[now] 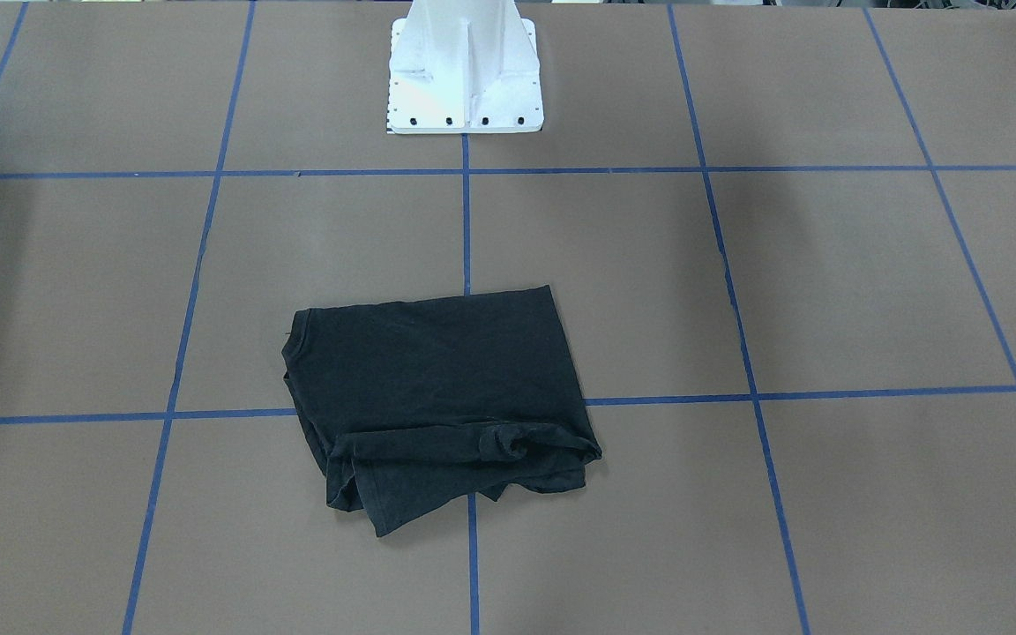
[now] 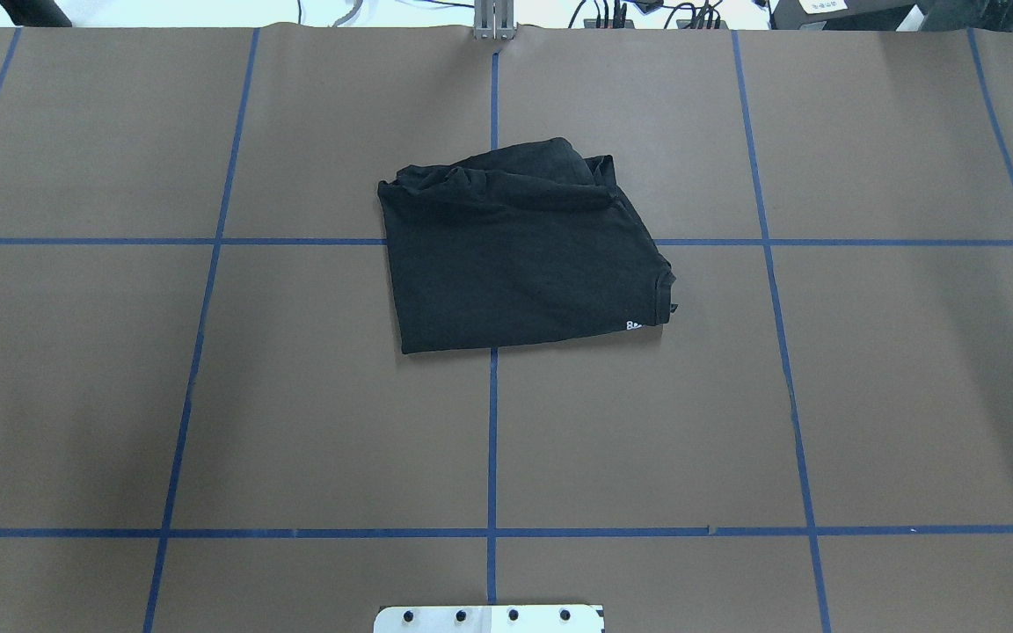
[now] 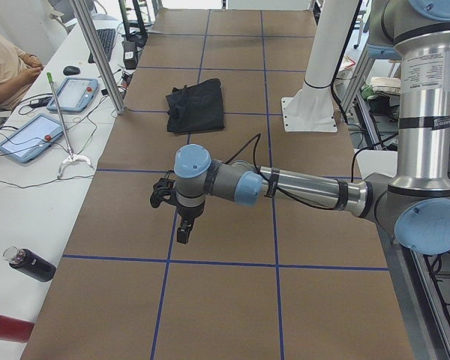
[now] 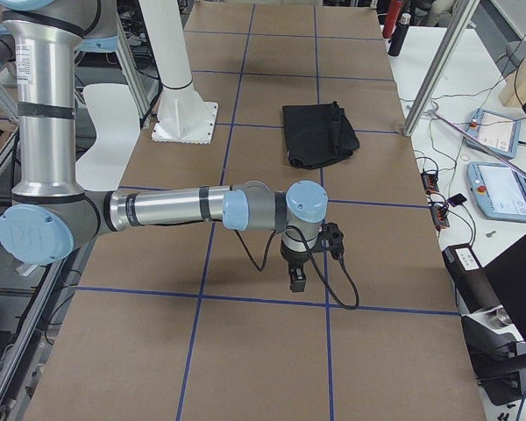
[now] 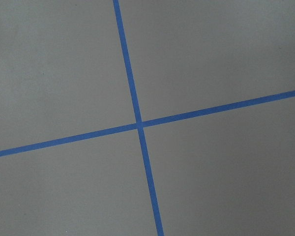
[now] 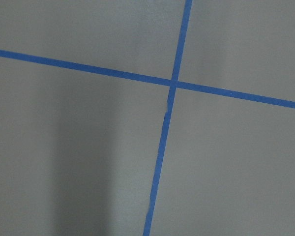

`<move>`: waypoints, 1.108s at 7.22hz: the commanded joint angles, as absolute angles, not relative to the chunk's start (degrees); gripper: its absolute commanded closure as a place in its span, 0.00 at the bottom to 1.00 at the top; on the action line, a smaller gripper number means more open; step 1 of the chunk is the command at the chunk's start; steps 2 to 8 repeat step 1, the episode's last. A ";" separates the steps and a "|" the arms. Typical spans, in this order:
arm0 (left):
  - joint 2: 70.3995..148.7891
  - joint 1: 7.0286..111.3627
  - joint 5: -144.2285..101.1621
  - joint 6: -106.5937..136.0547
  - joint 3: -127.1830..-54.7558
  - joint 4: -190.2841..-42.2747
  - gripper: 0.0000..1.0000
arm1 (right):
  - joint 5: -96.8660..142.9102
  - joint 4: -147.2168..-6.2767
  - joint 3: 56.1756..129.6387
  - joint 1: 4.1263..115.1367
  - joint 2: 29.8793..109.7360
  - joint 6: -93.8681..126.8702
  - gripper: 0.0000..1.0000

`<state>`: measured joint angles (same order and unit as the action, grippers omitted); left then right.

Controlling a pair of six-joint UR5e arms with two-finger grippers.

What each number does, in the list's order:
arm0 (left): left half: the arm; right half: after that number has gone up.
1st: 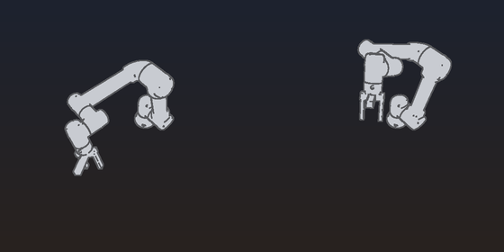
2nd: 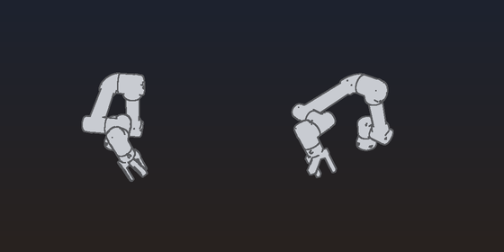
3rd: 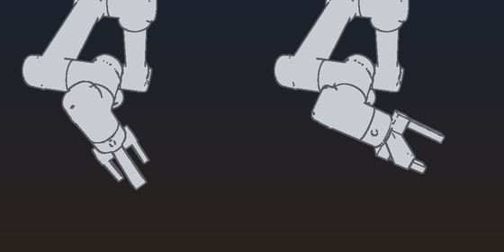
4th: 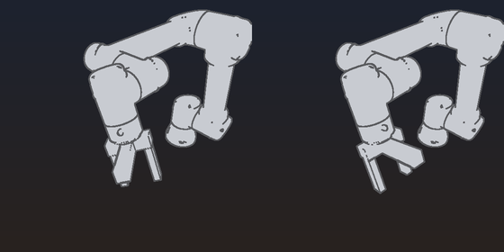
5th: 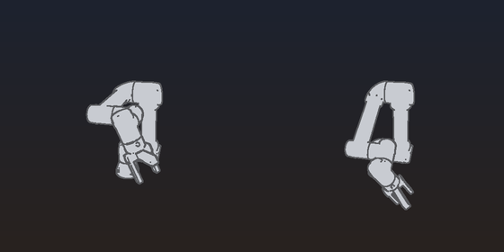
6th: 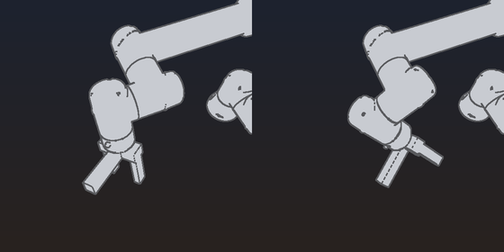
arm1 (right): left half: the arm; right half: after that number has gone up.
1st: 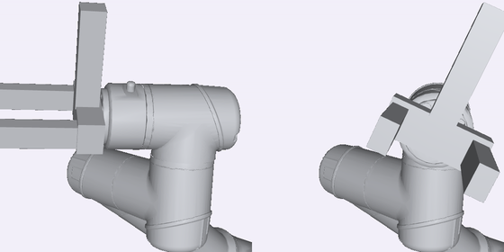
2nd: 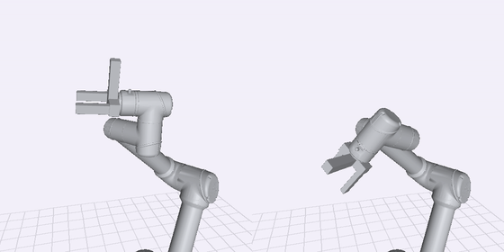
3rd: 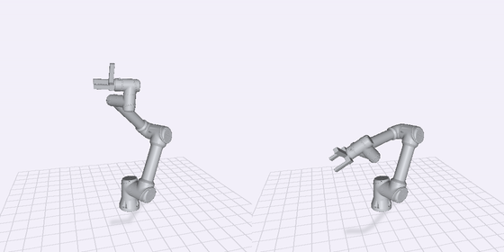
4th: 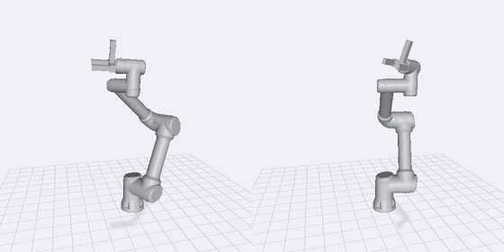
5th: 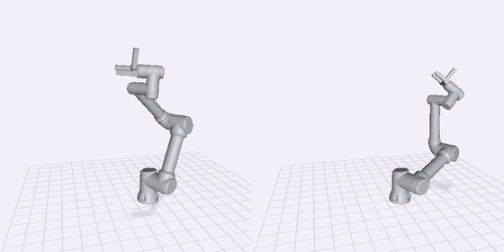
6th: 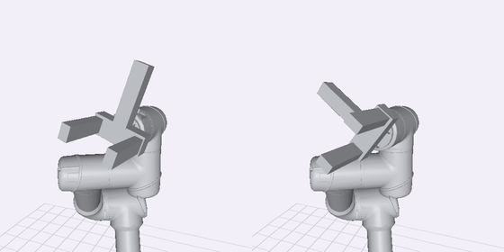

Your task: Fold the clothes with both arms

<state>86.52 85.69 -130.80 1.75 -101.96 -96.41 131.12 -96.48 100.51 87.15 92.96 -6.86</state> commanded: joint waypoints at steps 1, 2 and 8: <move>86.57 85.69 -131.74 1.85 -101.95 -96.50 0.00 | 130.34 -96.50 101.07 86.40 93.51 -6.94 0.00; 86.57 85.69 -131.74 1.85 -101.95 -96.50 0.00 | 130.34 -96.50 101.07 86.40 93.51 -6.94 0.00; 86.57 85.69 -131.74 1.85 -101.95 -96.50 0.00 | 130.34 -96.50 101.07 86.40 93.51 -6.94 0.00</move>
